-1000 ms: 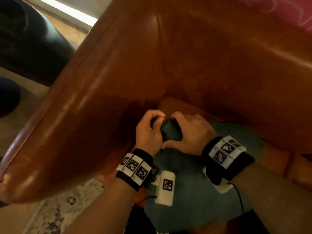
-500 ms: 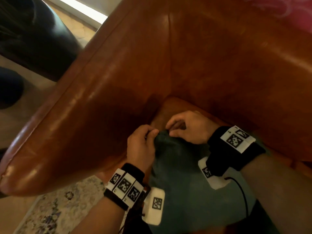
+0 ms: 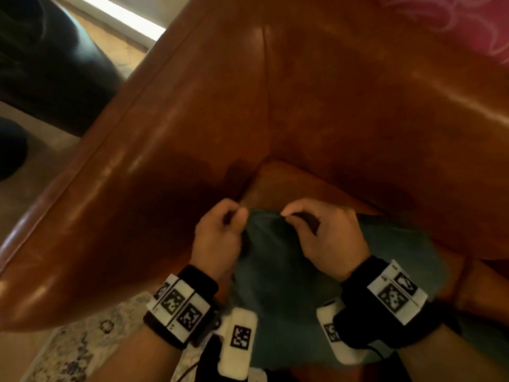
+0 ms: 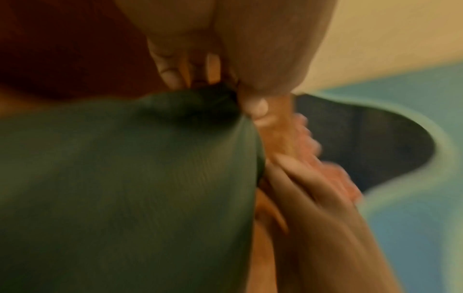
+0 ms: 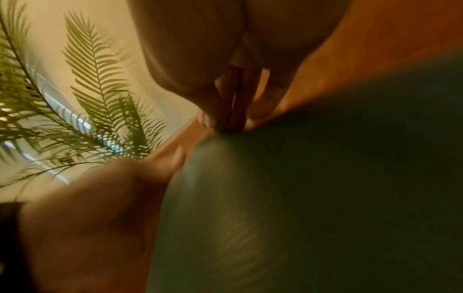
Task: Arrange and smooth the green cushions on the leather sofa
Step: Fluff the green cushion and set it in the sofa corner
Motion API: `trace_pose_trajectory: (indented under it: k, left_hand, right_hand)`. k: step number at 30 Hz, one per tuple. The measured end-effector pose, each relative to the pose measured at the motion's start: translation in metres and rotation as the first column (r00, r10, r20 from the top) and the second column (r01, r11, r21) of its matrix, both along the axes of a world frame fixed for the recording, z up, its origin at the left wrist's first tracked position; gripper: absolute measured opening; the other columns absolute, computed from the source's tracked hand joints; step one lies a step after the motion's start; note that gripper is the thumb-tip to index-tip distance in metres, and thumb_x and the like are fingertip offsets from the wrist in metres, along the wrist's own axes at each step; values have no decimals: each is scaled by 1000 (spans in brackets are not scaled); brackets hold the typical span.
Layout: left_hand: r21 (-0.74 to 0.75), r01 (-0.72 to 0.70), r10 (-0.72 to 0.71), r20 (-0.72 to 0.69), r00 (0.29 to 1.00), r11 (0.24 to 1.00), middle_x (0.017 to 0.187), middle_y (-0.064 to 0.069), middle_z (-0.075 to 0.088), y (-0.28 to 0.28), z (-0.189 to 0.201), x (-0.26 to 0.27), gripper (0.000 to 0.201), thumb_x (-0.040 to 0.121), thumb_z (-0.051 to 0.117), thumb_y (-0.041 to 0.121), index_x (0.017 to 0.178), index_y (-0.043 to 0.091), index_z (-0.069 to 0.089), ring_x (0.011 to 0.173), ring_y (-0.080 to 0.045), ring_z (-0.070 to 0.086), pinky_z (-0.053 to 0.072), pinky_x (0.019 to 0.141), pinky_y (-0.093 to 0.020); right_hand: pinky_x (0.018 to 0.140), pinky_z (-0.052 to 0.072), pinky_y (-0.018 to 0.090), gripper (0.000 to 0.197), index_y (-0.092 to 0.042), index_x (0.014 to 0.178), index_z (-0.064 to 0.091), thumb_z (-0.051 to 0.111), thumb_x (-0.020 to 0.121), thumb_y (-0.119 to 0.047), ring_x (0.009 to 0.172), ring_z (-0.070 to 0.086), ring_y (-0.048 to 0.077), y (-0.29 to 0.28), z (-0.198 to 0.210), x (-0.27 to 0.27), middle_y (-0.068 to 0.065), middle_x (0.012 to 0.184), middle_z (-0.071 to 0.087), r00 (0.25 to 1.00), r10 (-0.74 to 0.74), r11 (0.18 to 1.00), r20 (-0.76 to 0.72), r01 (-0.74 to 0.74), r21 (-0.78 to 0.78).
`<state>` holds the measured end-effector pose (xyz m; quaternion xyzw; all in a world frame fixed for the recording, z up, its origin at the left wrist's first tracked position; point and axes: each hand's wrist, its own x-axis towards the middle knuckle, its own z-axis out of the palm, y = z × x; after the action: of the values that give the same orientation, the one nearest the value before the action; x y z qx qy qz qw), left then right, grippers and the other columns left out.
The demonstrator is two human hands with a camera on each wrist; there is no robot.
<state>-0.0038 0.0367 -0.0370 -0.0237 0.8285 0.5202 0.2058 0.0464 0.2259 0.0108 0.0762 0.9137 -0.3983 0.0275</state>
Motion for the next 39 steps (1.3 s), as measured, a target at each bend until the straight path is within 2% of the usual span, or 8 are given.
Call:
trace_pose_trajectory:
  k: [5, 11, 13, 16, 24, 29, 32, 39]
  left_hand:
    - [-415, 198, -165, 116, 979, 888, 93, -19, 65, -19, -25, 7, 30, 101, 38, 20, 90, 4, 61, 93, -36, 61, 41, 81, -39]
    - [-636, 206, -229, 48, 972, 743, 114, -28, 59, -29, -18, 0, 25, 96, 50, 20, 109, 0, 59, 111, -43, 53, 42, 92, -48]
    - [-615, 256, -366, -58, 929, 746, 126, -23, 55, 2, -7, 3, 39, 94, 51, 27, 125, 3, 53, 119, -40, 47, 38, 102, -49]
    - [-527, 450, -564, -68, 823, 721, 128, -17, 56, 81, -6, 3, 55, 88, 44, 46, 128, 9, 53, 120, -35, 49, 38, 104, -43]
    - [-342, 823, -619, 543, 568, 454, 151, -10, 36, 210, -81, -8, 74, 91, 32, 65, 145, 15, 34, 136, -30, 38, 29, 113, -43]
    - [-499, 726, -689, 305, 658, 473, 127, -8, 58, 186, -37, 40, 50, 96, 33, 54, 132, 22, 45, 115, -31, 53, 37, 103, -41]
    - [-558, 645, -693, 164, 703, 522, 114, -5, 66, 168, -8, 70, 45, 96, 34, 53, 124, 23, 52, 104, -29, 58, 37, 95, -38]
    - [-611, 569, -711, 14, 703, 550, 98, 0, 69, 154, -7, 93, 55, 88, 19, 57, 100, 24, 61, 95, -24, 61, 38, 91, -39]
  right_hand:
    - [74, 47, 12, 7, -25, 95, 67, 66, 89, -26, 75, 59, -4, 73, -15, 28, -16, 86, 63, 949, -219, 972, 227, 191, 138]
    - [87, 47, 34, 17, -28, 103, 60, 50, 94, -38, 96, 60, 24, 166, -65, 74, -3, 99, 57, 604, -480, 875, 636, 378, 302]
    - [93, 49, 46, 20, -29, 91, 60, 51, 87, -46, 93, 62, 23, 170, -103, 94, -3, 100, 64, 629, -370, 924, 684, 329, 197]
    - [102, 42, 47, 22, -24, 111, 61, 48, 96, -33, 108, 57, 27, 143, -118, 100, 6, 120, 62, 645, -302, 939, 702, 329, 101]
    - [91, 47, 35, 15, -27, 102, 64, 52, 96, -33, 104, 61, 26, 131, -88, 127, 4, 109, 69, 687, -371, 903, 625, 424, 70]
    - [91, 47, 27, 16, -36, 85, 64, 59, 93, -22, 93, 62, 7, 172, -63, 126, -9, 98, 70, 733, -493, 812, 468, 581, -55]
    - [91, 48, 22, 9, -32, 90, 69, 63, 91, -25, 94, 64, 4, 161, -60, 112, -11, 98, 72, 838, -292, 916, 461, 384, -119]
    - [78, 49, 27, 20, -25, 104, 67, 58, 89, -16, 94, 60, 16, 150, -63, 99, -5, 97, 60, 821, -124, 984, 557, 174, -38]
